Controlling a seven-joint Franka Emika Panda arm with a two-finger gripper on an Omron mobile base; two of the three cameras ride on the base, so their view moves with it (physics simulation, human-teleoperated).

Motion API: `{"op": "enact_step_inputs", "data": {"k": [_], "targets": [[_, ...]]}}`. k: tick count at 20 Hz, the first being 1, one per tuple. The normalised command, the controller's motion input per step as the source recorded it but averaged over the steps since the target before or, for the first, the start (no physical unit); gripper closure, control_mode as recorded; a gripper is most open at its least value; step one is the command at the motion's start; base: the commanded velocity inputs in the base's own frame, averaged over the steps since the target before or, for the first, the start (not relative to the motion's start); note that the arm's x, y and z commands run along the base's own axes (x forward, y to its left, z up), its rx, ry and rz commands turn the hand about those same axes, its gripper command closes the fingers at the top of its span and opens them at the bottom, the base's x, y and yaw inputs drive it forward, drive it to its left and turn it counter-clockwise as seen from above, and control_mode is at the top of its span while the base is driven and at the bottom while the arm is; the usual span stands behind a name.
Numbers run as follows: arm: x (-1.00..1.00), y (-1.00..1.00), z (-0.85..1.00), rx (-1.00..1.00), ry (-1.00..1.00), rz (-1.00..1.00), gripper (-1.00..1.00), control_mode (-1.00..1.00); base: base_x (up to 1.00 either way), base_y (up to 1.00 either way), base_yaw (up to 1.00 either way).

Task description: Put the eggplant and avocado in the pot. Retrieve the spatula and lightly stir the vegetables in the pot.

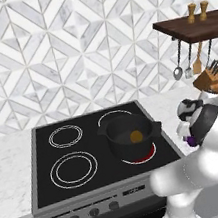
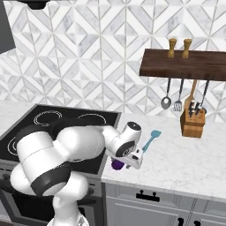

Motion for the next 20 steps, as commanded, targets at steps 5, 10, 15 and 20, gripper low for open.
{"op": "enact_step_inputs", "data": {"k": [5, 10, 15, 20], "targets": [[-0.51, -0.31, 0.52, 0.00, -0.14, -0.04, 1.00, -1.00, 0.00, 0.00, 0.00], [-0.16, 0.07, 1.00, 0.00, -0.35, 0.00, 1.00, -1.00, 0.00, 0.00, 0.00], [0.11, 0.77, 1.00, 0.00, -0.15, 0.00, 1.00, -1.00, 0.00, 0.00, 0.00], [0.33, 0.98, 1.00, 0.00, -0.02, 0.03, 1.00, -1.00, 0.00, 0.00, 0.00]]}}
